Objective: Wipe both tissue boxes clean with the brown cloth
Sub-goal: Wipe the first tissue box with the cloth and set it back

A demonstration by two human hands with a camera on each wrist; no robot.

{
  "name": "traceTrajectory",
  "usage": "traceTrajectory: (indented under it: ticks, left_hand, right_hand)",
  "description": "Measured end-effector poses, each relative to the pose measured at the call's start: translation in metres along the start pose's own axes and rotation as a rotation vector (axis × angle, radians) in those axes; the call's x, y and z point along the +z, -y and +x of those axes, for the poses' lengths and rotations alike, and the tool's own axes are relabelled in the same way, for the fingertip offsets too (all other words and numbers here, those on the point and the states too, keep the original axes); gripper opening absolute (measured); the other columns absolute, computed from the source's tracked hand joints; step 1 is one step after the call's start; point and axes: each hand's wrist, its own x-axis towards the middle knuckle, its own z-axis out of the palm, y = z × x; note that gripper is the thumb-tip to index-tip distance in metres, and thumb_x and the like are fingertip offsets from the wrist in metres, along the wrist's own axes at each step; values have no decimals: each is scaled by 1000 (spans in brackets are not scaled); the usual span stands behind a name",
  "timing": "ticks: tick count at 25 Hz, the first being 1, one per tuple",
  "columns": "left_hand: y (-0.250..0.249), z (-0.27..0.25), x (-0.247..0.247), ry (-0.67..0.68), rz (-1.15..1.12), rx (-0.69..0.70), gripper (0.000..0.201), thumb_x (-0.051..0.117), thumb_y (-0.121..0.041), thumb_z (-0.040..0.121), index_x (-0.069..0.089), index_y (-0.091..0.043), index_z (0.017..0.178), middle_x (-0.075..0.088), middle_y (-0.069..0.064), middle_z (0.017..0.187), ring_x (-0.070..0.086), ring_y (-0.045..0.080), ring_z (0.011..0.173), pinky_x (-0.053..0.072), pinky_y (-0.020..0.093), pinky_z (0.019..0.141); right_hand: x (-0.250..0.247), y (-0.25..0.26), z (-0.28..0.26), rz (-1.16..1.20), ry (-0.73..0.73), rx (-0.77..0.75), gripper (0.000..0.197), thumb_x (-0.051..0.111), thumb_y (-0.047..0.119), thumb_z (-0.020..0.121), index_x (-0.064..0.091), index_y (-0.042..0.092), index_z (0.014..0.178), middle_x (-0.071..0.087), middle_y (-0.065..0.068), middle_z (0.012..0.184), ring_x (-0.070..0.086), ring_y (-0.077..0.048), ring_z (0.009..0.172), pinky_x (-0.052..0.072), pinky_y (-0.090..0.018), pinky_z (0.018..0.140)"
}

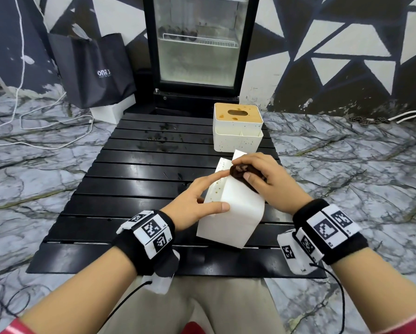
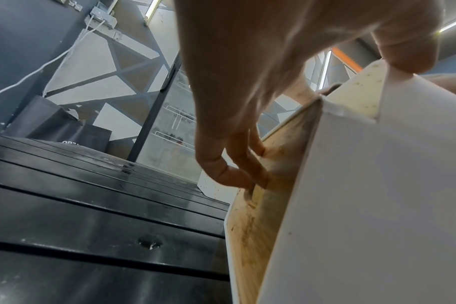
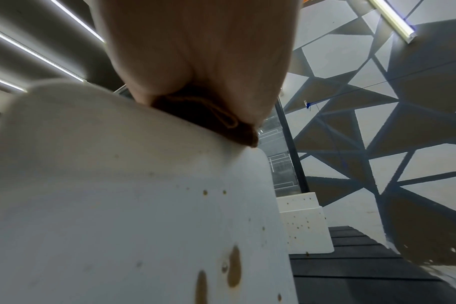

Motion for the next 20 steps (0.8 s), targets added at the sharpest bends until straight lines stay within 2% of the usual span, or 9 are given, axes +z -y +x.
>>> traceTrajectory:
  ticks: [3, 5, 7, 9, 11, 13, 15, 17, 20]
  left_hand:
    - [-1, 0, 0, 9, 3, 2, 59, 68, -48, 67, 38, -77, 109, 34, -31, 130, 48, 9, 118, 45, 30, 100]
    - [-1, 0, 0, 15, 3, 2, 60, 66, -55, 61, 38, -76, 109, 33, -33, 129, 48, 9, 118, 45, 30, 99]
    - [-2, -1, 0, 18, 3, 4, 59, 67, -53, 63, 38, -77, 108, 33, -32, 129, 50, 9, 115, 47, 28, 96]
    - [-1, -1, 0, 16, 11, 5, 58, 67, -49, 66, 38, -77, 108, 35, -28, 131, 52, 8, 111, 48, 27, 93]
    - [-1, -1, 0, 13, 19, 8, 59, 66, -54, 62, 38, -76, 109, 35, -28, 131, 53, 8, 110, 48, 27, 94]
    - [-2, -2, 1, 11, 16, 5, 59, 65, -56, 59, 38, -77, 108, 34, -30, 131, 53, 6, 109, 46, 27, 95]
    - [-2, -2, 2, 10, 14, 4, 59, 67, -52, 62, 38, -78, 105, 33, -31, 129, 52, 4, 108, 46, 25, 94]
    - [-2, -2, 1, 6, 18, 6, 58, 66, -44, 68, 37, -79, 104, 33, -32, 128, 50, 2, 108, 45, 24, 94]
    - [-2, -1, 1, 12, 26, 1, 57, 65, -43, 70, 36, -78, 105, 33, -32, 129, 48, 3, 112, 43, 25, 97]
  right_hand:
    - [-4, -5, 14, -41, -6, 54, 33, 49, 7, 90, 54, 21, 120, 49, 11, 114, 41, -14, 115, 28, -17, 97]
    - [-6, -8, 25, -73, -4, 75, 34, 47, 7, 90, 53, 19, 121, 51, 5, 117, 42, -18, 117, 29, -25, 101]
    - [-7, -11, 35, -93, 8, 102, 34, 46, 7, 91, 52, 17, 122, 52, -2, 123, 42, -20, 119, 30, -29, 104]
    - [-10, -12, 44, -104, 25, 145, 34, 44, 9, 92, 50, 16, 124, 51, -5, 127, 43, -20, 121, 29, -24, 102]
    - [-11, -12, 49, -119, 38, 189, 34, 42, 10, 93, 47, 14, 126, 49, -7, 129, 42, -20, 122, 27, -19, 97]
    - [-8, -11, 49, -154, 28, 208, 34, 41, 11, 93, 46, 14, 127, 48, -8, 130, 40, -22, 123, 26, -22, 98]
    - [-4, -10, 43, -191, 8, 187, 35, 42, 10, 93, 45, 15, 128, 47, -8, 130, 37, -25, 124, 24, -26, 102]
    - [-3, -8, 39, -195, 7, 163, 36, 42, 10, 92, 46, 15, 127, 48, -7, 130, 36, -24, 124, 23, -25, 102]
    - [-8, -10, 48, -149, 25, 207, 34, 42, 11, 92, 47, 15, 126, 49, -8, 130, 41, -23, 123, 28, -26, 100]
